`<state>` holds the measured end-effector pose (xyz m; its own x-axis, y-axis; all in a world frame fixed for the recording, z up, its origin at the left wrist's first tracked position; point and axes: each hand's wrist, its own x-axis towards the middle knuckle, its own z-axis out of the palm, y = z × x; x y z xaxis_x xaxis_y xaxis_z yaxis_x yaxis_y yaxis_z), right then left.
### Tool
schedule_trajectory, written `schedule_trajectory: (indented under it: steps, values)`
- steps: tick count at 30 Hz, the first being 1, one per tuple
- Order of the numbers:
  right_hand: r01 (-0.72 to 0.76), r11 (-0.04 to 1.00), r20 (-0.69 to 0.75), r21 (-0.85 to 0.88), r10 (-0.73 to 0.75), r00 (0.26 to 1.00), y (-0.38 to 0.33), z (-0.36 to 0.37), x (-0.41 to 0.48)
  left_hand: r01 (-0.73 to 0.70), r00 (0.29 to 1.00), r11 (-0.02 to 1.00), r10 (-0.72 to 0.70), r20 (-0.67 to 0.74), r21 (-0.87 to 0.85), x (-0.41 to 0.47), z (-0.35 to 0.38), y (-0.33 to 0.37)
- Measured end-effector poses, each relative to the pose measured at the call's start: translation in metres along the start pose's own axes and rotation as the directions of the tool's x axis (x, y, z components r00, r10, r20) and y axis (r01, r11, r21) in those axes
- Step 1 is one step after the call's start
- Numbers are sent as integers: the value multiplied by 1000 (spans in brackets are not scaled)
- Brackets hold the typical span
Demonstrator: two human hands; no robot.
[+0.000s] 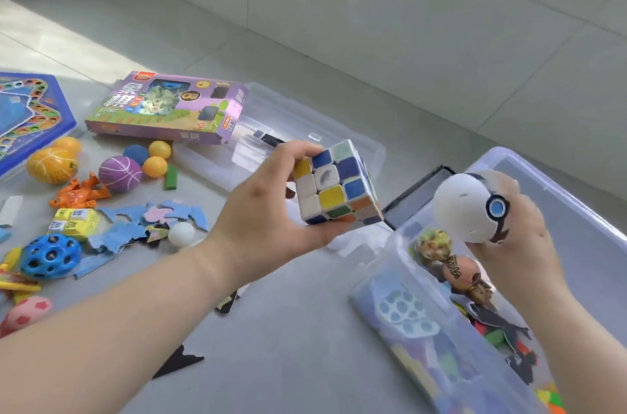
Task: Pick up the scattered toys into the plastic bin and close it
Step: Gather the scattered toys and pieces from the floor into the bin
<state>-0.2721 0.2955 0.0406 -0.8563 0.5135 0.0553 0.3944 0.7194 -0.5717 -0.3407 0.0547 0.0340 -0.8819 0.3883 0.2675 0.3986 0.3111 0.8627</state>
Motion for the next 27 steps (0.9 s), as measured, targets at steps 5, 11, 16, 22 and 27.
schedule_trajectory:
  steps: [5, 11, 16, 22, 27]
  values:
    - [-250, 923, 133, -293, 299, 945, 54, -11, -4, -163, 986, 986, 164, 24, -39, 17, 54, 32]
    - [-253, 881, 303, -400, 388, 870, 82, -6, 2, -330, 934, 921, 287, 212, 208, 34, 113, 44]
    - [-395, 902, 168, -173, 422, 891, 88, -12, 5, -350, 905, 866, 213, 369, 358, 33, 127, 30]
    - [-189, 975, -44, 119, 196, 980, 52, -22, 3, -285, 942, 935, 233, 241, 210, 22, 96, 1]
    - [179, 960, -55, 214, -171, 984, -15, -11, -3, -126, 974, 906, 37, 223, 403, -9, 35, -62]
